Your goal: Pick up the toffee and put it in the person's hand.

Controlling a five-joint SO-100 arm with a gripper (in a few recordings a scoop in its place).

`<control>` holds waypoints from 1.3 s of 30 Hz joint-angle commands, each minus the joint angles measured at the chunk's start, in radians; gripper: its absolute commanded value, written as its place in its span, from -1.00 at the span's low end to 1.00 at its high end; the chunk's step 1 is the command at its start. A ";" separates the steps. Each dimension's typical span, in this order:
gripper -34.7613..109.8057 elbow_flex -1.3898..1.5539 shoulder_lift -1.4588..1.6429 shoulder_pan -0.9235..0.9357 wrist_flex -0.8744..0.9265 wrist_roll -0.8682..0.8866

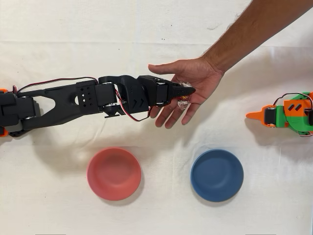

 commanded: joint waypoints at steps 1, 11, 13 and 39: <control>-0.22 0.012 0.138 -0.011 0.012 -0.002; -0.25 0.218 0.360 -0.009 0.147 -0.043; -0.27 0.267 0.417 -0.009 0.175 -0.043; -0.52 1.259 1.517 0.112 0.310 -0.193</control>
